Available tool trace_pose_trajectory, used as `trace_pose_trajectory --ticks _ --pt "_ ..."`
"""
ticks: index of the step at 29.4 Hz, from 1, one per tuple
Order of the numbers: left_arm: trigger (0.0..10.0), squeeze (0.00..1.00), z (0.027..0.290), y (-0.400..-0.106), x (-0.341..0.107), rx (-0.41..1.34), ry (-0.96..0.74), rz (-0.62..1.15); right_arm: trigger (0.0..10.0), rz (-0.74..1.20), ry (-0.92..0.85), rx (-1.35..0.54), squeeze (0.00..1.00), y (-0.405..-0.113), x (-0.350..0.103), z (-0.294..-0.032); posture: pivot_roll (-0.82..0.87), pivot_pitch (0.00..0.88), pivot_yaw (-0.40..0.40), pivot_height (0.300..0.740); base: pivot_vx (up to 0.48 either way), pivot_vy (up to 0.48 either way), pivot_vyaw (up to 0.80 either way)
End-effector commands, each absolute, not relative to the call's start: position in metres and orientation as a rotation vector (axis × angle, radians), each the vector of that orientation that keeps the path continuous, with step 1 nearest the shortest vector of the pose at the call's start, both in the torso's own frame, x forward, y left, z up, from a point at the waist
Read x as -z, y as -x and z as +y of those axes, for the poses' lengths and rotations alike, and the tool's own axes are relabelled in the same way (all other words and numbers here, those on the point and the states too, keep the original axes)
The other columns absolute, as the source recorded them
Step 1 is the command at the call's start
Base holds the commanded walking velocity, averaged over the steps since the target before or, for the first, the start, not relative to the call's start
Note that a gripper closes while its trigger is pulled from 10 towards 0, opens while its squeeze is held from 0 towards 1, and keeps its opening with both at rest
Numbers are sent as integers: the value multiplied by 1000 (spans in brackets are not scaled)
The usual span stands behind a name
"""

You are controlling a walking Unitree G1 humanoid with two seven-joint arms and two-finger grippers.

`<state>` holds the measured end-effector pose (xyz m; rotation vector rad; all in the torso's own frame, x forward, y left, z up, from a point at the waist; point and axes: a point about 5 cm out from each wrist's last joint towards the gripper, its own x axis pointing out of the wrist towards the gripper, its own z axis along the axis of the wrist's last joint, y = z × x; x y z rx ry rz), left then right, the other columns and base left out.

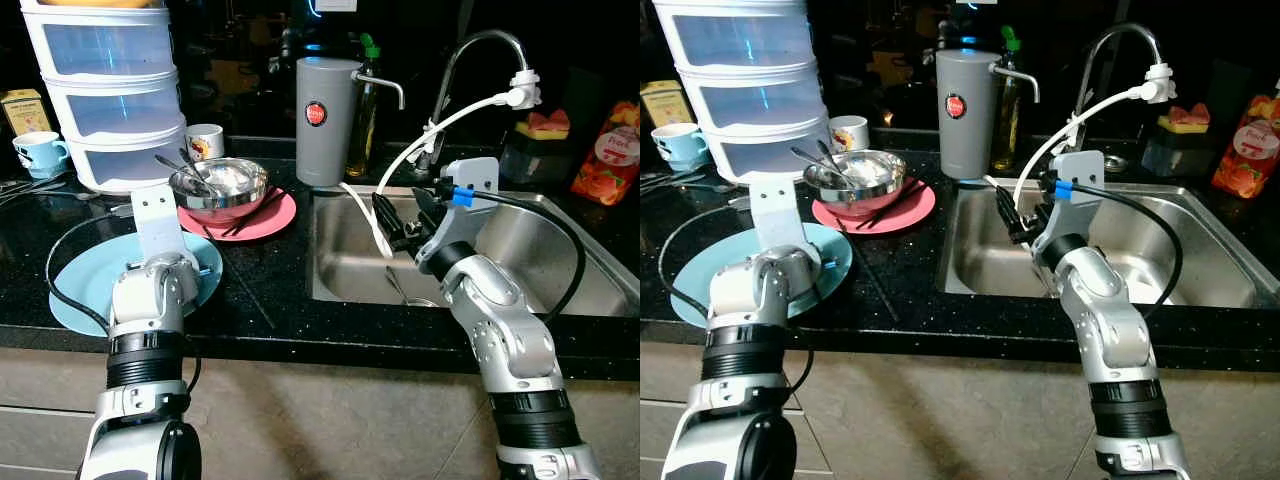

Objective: Kitchen organization

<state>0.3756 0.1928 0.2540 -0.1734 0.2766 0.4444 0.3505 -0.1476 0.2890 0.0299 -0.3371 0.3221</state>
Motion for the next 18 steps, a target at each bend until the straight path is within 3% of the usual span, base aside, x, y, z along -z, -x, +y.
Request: trace_pose_trajectory --ticks 1,10,12,13,18 --pt "0 0 196 -375 -243 -459 178 326 10000 -356 -41 -327 0 -349 -295 -147 84 110 -22 740 0 0 0" --pt "0 0 197 -378 -251 -454 165 275 10000 -357 -40 -329 0 -349 -295 -146 83 102 -24 740 0 0 0" --pt "392 0 196 -378 -255 -450 158 247 10000 -358 -40 -329 0 -349 -296 -146 83 102 -24 740 0 0 0" --pt "10000 0 196 -378 -270 -443 137 169 10000 -358 -40 -330 0 -349 -296 -146 83 102 -24 740 0 0 0" --pt "10000 0 196 -377 -283 -431 126 98 10000 -358 -39 -330 0 -349 -296 -146 83 102 -24 740 0 0 0"
